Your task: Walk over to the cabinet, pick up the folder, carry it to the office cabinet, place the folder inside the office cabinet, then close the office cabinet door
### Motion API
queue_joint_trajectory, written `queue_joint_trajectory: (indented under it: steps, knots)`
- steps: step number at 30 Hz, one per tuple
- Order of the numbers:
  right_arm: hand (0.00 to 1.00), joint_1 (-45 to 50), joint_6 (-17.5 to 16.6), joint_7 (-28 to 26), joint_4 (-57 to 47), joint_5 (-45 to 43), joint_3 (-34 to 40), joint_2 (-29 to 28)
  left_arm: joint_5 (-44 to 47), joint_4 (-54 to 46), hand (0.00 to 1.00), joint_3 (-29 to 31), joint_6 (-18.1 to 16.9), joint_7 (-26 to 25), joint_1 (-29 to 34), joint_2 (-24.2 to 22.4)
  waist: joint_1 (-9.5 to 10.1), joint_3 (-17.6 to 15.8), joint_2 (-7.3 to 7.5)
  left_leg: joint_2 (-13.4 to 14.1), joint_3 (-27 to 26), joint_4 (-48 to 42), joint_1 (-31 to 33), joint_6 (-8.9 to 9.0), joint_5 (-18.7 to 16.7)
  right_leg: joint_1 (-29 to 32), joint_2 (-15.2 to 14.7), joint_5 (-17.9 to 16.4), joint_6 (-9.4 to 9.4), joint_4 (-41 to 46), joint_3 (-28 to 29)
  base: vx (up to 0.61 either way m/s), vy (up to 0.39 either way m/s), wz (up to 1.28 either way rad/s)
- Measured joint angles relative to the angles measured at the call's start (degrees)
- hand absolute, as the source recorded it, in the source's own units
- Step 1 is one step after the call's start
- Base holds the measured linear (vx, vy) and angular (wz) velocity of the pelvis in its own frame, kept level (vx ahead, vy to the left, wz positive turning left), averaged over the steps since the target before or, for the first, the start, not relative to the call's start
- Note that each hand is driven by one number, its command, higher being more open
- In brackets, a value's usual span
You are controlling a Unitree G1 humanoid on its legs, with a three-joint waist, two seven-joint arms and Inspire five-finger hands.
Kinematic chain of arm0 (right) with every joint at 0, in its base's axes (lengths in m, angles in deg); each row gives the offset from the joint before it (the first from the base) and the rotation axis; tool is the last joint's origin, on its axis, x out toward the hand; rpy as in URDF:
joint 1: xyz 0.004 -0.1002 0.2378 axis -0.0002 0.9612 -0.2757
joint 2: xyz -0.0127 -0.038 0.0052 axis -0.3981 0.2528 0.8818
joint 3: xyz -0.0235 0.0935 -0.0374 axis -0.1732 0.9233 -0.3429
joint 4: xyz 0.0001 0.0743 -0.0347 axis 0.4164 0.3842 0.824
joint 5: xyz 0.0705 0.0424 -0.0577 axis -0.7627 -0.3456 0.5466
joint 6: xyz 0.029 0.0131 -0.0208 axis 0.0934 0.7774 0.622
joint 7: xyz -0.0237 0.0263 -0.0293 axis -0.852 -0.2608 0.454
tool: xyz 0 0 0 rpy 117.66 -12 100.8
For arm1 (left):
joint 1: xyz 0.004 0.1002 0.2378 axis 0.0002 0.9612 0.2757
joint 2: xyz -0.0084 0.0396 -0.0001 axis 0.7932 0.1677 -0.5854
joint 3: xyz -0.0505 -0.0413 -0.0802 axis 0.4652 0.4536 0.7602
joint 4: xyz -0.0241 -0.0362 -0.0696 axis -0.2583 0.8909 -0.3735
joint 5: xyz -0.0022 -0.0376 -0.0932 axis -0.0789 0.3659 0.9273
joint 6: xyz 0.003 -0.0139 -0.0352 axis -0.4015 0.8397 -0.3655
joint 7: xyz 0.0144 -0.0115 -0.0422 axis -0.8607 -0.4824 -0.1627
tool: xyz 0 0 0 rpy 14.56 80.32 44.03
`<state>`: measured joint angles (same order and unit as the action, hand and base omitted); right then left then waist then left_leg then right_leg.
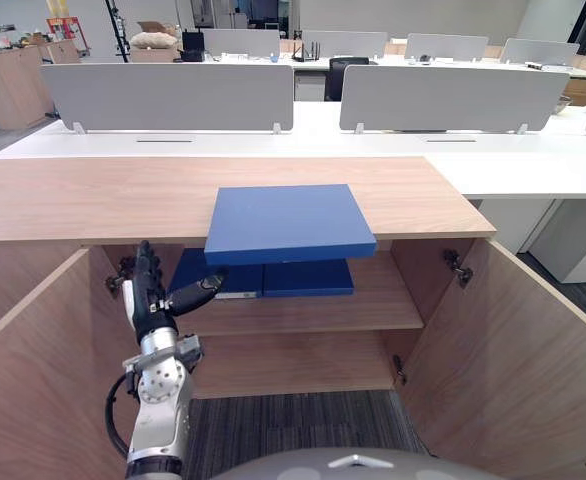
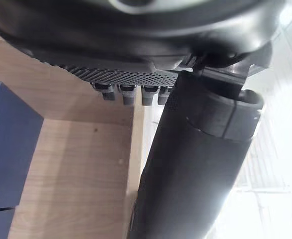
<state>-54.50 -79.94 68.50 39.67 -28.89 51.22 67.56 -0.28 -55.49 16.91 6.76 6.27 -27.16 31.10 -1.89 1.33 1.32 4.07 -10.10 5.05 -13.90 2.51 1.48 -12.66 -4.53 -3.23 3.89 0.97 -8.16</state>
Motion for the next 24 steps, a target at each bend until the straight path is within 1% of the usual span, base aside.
queue_joint_trajectory:
  steps: [4, 9, 12, 15, 19, 24]
  knots:
    - [1.00, 0.01, 0.00, -0.04, 0.00, 0.08, 0.00, 0.01, -0.10, -1.96, 1.00, -0.96, -0.46, 1.38, 0.09, 0.03, 0.01, -0.02, -0.01, -0.02, 0.02, 0.02, -0.36, 0.01, 0.00, -0.22, -0.08, -0.11, -0.02, 0.29, 0.00, 0.00, 0.000, 0.00]
    - [1.00, 0.01, 0.00, -0.22, -0.04, 0.50, -0.04, 0.03, -0.30, -1.98, 1.00, -4.69, -0.54, 3.67, 0.12, 0.32, -0.02, -0.07, -0.03, -0.10, 0.12, 0.26, -0.70, 0.15, -0.10, -0.20, -0.28, -0.74, 0.08, 0.96, -0.03, 0.00, 0.000, 0.00]
    - [1.00, 0.01, -0.01, -0.30, -0.06, 0.50, -0.03, 0.04, -2.45, -1.98, 1.00, -6.90, -0.53, 4.98, 0.12, 0.80, -0.11, -0.13, -0.09, -0.09, 0.12, 0.24, -0.67, 0.07, -0.10, -0.16, -0.26, -0.76, 0.04, 0.94, -0.02, 0.00, 0.000, 0.00]
    - [1.00, -0.01, -0.01, -0.32, -0.06, 0.50, -0.01, 0.07, -3.49, -1.98, 1.00, -7.53, -0.53, 5.81, 0.12, 0.93, -0.22, -0.15, -0.16, -0.09, 0.09, 0.02, -0.66, 0.04, -0.16, -0.17, -0.19, -0.80, 0.02, 0.83, 0.02, 0.00, 0.000, 0.00]
    - [1.00, -0.05, -0.02, -0.35, -0.06, 0.50, 0.02, 0.21, -5.30, -1.97, 1.00, -8.93, -0.50, 6.49, 0.11, 2.57, -0.26, -0.33, -0.42, -0.09, 0.08, 0.00, -0.62, -0.03, -0.22, -0.20, -0.13, -0.79, 0.01, 0.65, 0.05, 0.00, 0.000, 0.00]
    - [1.00, -0.12, -0.03, -0.39, -0.05, 0.50, 0.06, 0.45, -10.74, -1.96, 1.00, -9.60, -0.37, 7.13, 0.10, 4.61, -0.40, -0.58, -0.87, -0.08, 0.07, 0.00, -0.69, -0.04, -0.23, -0.22, -0.11, -0.78, 0.00, 0.65, 0.11, 0.00, 0.000, 0.00]
